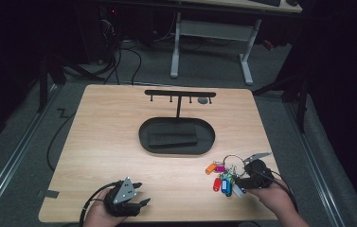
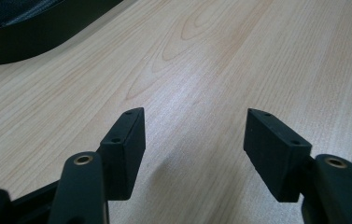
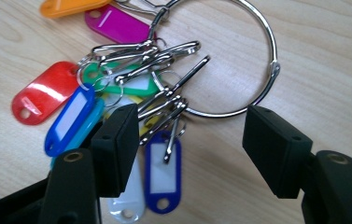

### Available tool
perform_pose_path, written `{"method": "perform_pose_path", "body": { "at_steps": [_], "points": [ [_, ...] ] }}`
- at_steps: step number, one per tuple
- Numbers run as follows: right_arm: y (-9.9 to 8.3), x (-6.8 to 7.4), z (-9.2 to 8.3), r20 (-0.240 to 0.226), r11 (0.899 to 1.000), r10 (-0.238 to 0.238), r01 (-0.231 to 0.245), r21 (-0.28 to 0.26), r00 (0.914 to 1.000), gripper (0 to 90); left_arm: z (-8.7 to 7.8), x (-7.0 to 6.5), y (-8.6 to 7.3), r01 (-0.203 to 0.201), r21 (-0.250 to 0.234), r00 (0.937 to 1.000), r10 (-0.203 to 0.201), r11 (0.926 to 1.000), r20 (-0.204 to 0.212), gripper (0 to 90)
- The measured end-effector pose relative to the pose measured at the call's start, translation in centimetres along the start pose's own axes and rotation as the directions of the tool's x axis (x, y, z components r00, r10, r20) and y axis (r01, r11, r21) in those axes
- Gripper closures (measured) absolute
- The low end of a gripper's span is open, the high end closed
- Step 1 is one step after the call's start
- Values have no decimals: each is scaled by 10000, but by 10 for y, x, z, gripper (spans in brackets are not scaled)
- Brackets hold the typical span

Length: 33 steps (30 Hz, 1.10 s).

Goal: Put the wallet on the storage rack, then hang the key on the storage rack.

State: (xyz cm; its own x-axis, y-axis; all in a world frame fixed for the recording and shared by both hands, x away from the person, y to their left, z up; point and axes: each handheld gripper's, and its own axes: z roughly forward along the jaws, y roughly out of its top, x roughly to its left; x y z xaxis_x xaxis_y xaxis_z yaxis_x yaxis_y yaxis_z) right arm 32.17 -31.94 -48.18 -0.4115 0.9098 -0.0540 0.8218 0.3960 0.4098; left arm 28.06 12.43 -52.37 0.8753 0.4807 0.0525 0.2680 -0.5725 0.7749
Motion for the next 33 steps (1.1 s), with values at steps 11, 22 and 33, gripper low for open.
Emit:
{"method": "perform_pose_path", "body": {
  "at_steps": [11, 22, 33],
  "points": [
    [33, -16, -2, 40, 9931, -49, 44, 1173, 10000, 419, 0, 2, -2, 135, 83, 9999, -136, 9999, 99, 395],
    [44, -40, 22, -41, 9599, 1317, -1265, 2502, 9913, 556, 3, 1, -3, -89, 309, 9997, 81, 9995, 238, 401],
    [56, -45, 33, -22, 9072, 2379, -2214, 3578, 9713, 602, 3, 1, -4, -205, 330, 9997, 200, 9992, 147, 402]
  ]
}}
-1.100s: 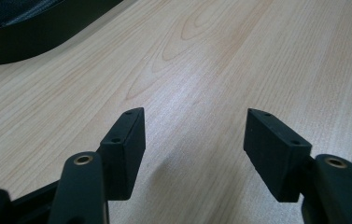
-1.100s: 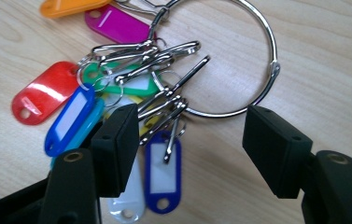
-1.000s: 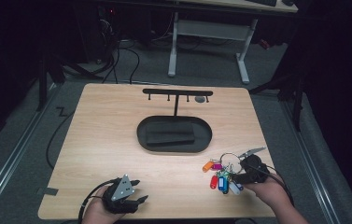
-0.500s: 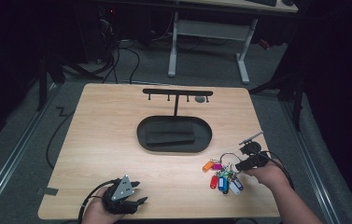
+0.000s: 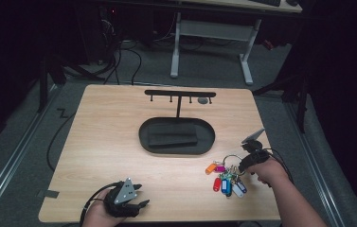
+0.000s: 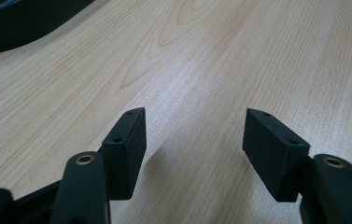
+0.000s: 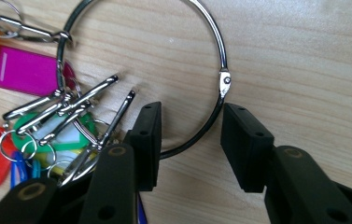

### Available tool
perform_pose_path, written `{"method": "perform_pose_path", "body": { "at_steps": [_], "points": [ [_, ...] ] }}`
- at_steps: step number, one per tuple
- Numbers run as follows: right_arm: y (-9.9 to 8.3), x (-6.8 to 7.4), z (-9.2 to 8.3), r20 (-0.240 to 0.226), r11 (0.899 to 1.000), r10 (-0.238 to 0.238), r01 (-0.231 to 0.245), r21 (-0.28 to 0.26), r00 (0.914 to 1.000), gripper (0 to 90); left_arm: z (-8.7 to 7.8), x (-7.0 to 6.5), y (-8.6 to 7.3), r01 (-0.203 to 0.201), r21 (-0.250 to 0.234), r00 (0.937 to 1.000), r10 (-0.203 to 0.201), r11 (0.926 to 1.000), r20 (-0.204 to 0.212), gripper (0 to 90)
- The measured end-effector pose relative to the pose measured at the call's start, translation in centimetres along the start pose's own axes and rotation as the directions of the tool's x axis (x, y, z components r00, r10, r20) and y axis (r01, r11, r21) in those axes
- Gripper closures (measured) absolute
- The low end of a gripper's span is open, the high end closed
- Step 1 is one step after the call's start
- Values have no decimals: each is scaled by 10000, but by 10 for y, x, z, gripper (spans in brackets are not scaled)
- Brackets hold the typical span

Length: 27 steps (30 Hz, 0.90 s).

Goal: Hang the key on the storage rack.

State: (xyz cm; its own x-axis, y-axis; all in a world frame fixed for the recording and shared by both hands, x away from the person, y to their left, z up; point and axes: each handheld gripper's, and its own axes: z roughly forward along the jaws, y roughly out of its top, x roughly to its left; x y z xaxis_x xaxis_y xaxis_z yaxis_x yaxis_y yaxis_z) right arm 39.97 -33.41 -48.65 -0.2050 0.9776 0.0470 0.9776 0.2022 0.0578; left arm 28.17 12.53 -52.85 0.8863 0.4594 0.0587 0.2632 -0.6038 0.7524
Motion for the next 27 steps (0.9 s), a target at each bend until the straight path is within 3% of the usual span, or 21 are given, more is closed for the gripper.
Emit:
{"method": "perform_pose_path", "body": {
  "at_steps": [3, 5, 12, 13, 18, 23, 27],
  "points": [
    [3, 3, 0, 202, 9991, -147, 138, 409, 9997, 652, -1, 1, 0, -15, 4, 10000, 15, 10000, 10, 402],
    [4, 5, 1, 564, 9964, -678, 648, 544, 9961, 715, -1, 1, 0, -38, 13, 10000, 38, 10000, 21, 403],
    [7, 9, 1, 499, 9905, -1095, 1048, 896, 9927, 809, 0, 0, 0, -146, 71, 9999, 146, 9999, -8, 403],
    [6, 11, 1, 444, 9888, -1234, 1190, 899, 9914, 861, 0, -1, 0, -159, 80, 9999, 159, 9998, -11, 404],
    [4, 15, 1, 617, 9796, -1868, 1811, 867, 9805, 867, 0, -1, 0, -199, 105, 9998, 199, 9997, -13, 403],
    [2, 18, 1, 835, 9751, -2155, 2099, 714, 9729, 869, 0, -2, 0, -151, 33, 9999, 152, 9999, -24, 403],
    [0, 22, -9, 559, 9747, -2203, 2175, 520, 9738, 870, 0, -2, 0, -168, -29, 9998, 168, 9999, 42, 400]
  ]
}}
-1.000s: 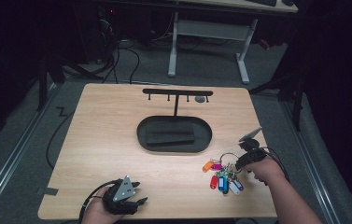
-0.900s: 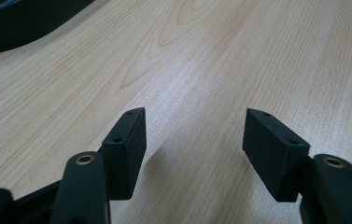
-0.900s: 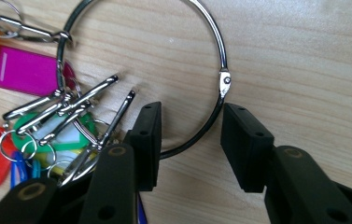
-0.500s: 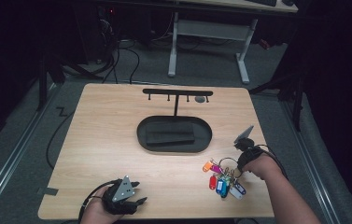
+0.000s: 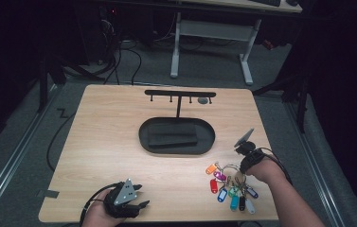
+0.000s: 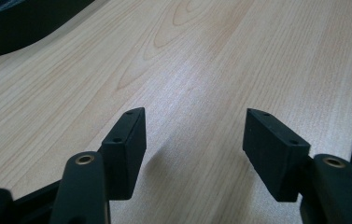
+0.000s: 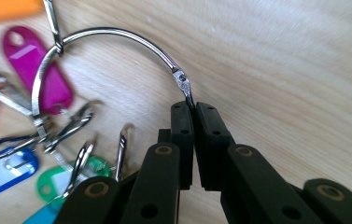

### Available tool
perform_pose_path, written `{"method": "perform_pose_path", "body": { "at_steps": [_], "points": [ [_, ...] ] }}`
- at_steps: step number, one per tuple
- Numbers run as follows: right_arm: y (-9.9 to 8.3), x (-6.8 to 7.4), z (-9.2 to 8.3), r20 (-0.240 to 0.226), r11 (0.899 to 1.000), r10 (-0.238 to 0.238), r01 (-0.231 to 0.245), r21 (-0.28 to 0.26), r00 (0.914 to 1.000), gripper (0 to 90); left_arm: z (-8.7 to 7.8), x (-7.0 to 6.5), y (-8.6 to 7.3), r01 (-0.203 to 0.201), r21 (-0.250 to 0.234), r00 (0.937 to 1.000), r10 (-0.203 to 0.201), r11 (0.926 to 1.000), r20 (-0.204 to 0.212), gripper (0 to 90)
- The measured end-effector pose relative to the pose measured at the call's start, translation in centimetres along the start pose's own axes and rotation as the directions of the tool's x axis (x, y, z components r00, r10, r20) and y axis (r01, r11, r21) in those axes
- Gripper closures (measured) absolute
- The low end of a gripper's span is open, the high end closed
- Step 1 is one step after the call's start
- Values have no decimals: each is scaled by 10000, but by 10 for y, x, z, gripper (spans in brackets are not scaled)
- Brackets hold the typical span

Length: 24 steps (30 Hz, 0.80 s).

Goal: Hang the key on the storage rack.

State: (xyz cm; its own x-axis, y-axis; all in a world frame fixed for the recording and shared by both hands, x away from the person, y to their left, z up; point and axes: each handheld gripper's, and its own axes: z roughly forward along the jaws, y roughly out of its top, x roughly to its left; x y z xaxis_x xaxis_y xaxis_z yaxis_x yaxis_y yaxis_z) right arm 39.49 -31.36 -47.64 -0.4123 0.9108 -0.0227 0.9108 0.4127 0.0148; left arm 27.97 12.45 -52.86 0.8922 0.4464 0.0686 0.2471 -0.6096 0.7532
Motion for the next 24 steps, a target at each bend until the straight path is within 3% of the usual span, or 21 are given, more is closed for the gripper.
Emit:
{"method": "perform_pose_path", "body": {
  "at_steps": [8, 12, 16, 21, 24],
  "points": [
    [-7, 6, -31, -93, 9969, -358, 351, -697, 9993, 871, 0, 2, 0, 40, -88, 10000, -40, 10000, 13, 397],
    [-12, 14, -50, 100, 9927, -825, 830, -877, 9965, 873, -2, 5, -1, 292, -200, 9996, -291, 9994, 22, 387],
    [-17, 21, -68, -110, 9887, -858, 838, -1239, 9963, 874, -5, 10, -2, 800, -579, 9968, -802, 9951, -20, 377],
    [-22, 27, -91, -14, 9840, -998, 985, -1487, 9950, 875, -7, 18, -5, 1328, -793, 9909, -1340, 9880, -96, 348],
    [-23, 28, -97, 43, 9826, -1043, 1037, -1540, 9945, 875, -8, 21, -7, 1394, -764, 9900, -1405, 9873, -99, 346]
  ]
}}
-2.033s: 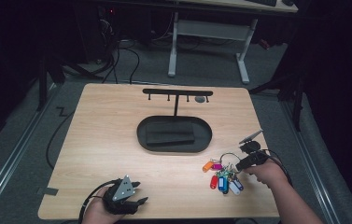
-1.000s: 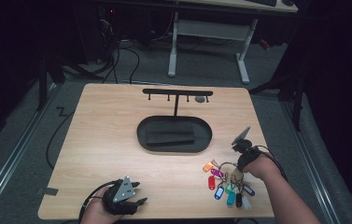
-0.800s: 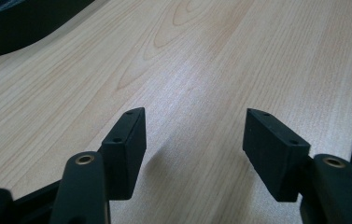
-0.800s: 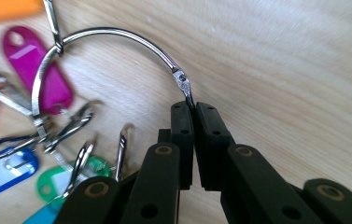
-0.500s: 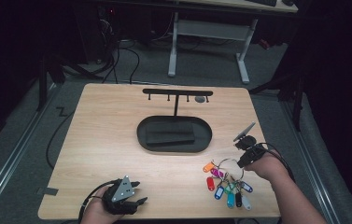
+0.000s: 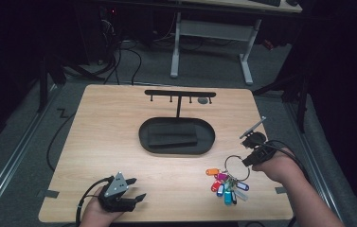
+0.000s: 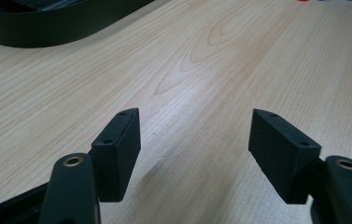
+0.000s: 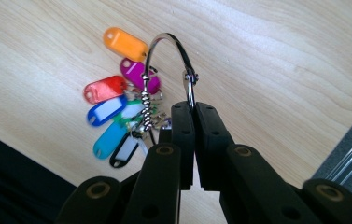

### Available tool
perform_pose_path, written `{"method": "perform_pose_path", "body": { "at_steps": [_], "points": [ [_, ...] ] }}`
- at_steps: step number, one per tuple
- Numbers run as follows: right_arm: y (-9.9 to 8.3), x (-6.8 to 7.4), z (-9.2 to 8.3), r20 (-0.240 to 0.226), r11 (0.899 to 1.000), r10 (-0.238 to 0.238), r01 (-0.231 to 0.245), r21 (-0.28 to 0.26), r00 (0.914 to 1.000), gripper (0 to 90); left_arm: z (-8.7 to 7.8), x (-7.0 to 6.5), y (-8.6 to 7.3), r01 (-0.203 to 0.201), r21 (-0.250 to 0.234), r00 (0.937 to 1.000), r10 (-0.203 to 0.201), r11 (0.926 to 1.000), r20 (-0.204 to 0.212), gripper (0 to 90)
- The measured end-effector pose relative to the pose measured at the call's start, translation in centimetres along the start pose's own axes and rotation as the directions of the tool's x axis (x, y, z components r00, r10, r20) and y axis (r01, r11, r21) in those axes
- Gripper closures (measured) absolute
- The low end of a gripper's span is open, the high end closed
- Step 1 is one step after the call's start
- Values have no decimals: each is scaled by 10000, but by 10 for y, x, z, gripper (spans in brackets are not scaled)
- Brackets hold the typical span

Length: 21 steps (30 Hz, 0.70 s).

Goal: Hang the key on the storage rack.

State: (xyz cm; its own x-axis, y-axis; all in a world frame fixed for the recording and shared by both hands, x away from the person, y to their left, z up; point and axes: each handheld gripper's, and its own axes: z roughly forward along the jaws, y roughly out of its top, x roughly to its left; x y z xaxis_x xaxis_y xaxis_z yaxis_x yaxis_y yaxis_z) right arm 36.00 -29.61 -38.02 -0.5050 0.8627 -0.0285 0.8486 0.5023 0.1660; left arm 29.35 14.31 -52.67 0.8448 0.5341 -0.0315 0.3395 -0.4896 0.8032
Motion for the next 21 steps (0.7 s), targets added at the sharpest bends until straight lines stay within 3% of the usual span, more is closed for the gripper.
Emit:
{"method": "perform_pose_path", "body": {
  "at_steps": [10, 21],
  "points": [
    [3, 4, -40, 389, 9991, -121, 136, -400, 9992, 877, 0, 1, -1, -44, -48, 10000, 44, 10000, -80, 327],
    [10, 5, -62, 693, 9981, -164, 205, -587, 9975, 878, -1, 3, -1, 100, -252, 9999, -102, 9996, -84, 316]
  ]
}}
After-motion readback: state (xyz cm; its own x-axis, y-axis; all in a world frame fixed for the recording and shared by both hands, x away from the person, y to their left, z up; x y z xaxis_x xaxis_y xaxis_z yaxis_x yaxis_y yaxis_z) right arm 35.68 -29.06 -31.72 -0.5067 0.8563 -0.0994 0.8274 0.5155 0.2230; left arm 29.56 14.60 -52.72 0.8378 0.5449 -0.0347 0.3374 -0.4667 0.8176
